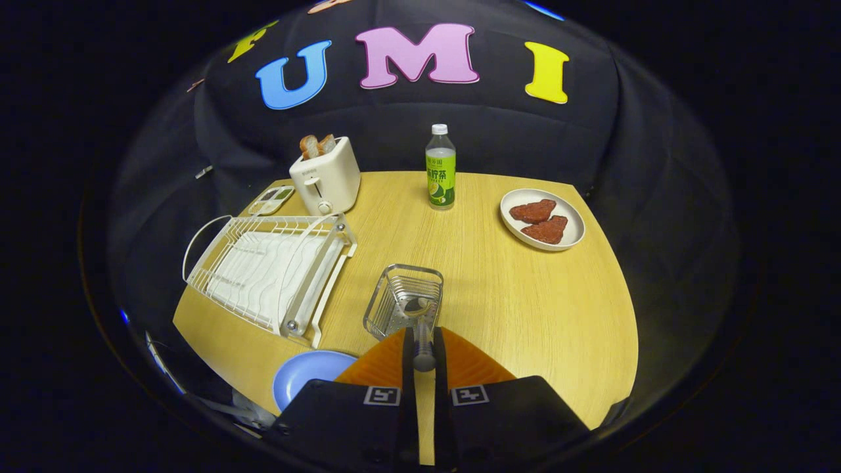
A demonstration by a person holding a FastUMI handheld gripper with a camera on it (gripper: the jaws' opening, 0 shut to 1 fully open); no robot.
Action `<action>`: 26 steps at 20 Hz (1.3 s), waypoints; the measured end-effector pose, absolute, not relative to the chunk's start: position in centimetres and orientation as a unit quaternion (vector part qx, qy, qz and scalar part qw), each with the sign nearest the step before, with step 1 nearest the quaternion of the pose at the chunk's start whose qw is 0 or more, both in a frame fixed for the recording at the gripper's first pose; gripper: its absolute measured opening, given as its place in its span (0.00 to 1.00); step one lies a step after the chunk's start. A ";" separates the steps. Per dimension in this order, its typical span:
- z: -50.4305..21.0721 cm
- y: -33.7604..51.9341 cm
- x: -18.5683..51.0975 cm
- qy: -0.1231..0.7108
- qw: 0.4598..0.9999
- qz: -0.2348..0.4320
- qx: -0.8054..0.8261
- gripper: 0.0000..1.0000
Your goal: Take the plate from the dish rack, then take the spoon from the basket and place it into the plate.
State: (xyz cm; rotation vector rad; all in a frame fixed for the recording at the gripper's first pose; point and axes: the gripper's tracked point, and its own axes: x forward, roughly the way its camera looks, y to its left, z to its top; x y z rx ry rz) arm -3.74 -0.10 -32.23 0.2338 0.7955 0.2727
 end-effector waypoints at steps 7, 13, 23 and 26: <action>-24.6 -1.3 -5.5 0.329 0.926 0.125 0.137 0.13; -20.5 0.2 -8.8 0.319 0.923 0.149 0.158 0.13; -26.8 8.0 -12.9 0.377 0.889 0.229 0.127 0.13; -28.6 10.0 -13.2 0.378 0.886 0.244 0.114 0.13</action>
